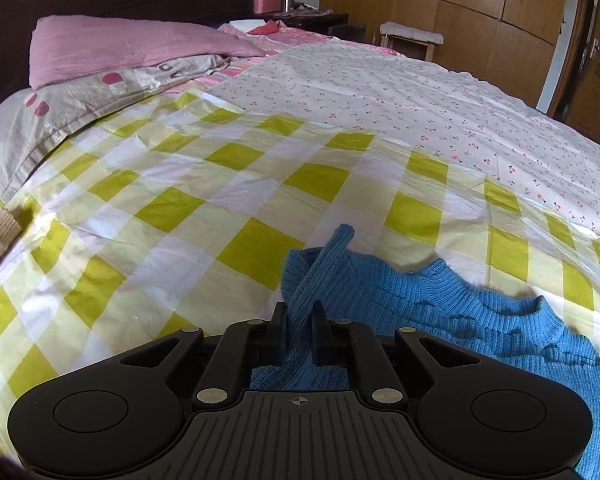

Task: Fold small clothes
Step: 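Grasp the side edge of the folded sweater with the right tool, then lift the side edge with the right tool and fold it over the middle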

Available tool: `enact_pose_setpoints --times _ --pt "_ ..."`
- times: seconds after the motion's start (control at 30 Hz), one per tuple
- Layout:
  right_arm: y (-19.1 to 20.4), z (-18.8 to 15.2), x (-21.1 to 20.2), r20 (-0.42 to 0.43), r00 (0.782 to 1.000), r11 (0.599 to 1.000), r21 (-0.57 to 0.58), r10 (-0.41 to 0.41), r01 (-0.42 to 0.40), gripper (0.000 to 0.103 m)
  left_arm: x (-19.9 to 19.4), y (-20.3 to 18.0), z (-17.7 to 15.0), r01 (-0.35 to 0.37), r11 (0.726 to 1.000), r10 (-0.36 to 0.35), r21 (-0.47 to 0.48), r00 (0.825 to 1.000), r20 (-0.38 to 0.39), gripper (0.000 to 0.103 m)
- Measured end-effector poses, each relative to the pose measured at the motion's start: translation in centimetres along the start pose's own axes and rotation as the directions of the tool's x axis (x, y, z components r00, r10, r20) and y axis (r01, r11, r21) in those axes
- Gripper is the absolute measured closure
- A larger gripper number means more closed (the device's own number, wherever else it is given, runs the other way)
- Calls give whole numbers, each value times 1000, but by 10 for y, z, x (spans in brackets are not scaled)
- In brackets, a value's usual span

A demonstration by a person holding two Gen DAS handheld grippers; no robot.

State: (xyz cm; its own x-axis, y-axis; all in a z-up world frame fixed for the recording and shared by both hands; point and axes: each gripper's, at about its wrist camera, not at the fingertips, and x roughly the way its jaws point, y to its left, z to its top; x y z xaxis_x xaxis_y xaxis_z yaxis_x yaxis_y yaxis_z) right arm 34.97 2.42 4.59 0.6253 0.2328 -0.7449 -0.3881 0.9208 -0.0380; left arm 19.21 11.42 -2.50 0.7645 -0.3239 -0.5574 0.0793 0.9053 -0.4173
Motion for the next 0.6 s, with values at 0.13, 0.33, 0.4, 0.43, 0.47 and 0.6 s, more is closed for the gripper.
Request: enact_pose_setpoints --times 0.13,0.33,0.4,0.43,0.47,0.6 --pt "-22 -1 -19 28 999 998 62 32 -34 93 -5 -9 -5 6 999 -7 33 1000 19 34" --pt "-53 -8 -39 65 995 987 139 72 -80 93 -5 -21 -9 -20 999 19 40 999 33 31" --pt "-61 -11 -43 72 994 983 159 83 -93 93 1 -24 -5 -33 999 31 27 999 42 31" --pt "-66 -12 -45 76 993 980 169 90 -102 93 3 -25 -3 -37 999 35 25 998 48 31" --pt "-69 -14 -47 79 992 978 177 94 -107 93 5 -26 0 -42 999 41 22 998 55 31" --pt "-86 -20 -53 95 989 967 215 116 -134 93 18 -35 13 -46 998 43 34 996 84 31"
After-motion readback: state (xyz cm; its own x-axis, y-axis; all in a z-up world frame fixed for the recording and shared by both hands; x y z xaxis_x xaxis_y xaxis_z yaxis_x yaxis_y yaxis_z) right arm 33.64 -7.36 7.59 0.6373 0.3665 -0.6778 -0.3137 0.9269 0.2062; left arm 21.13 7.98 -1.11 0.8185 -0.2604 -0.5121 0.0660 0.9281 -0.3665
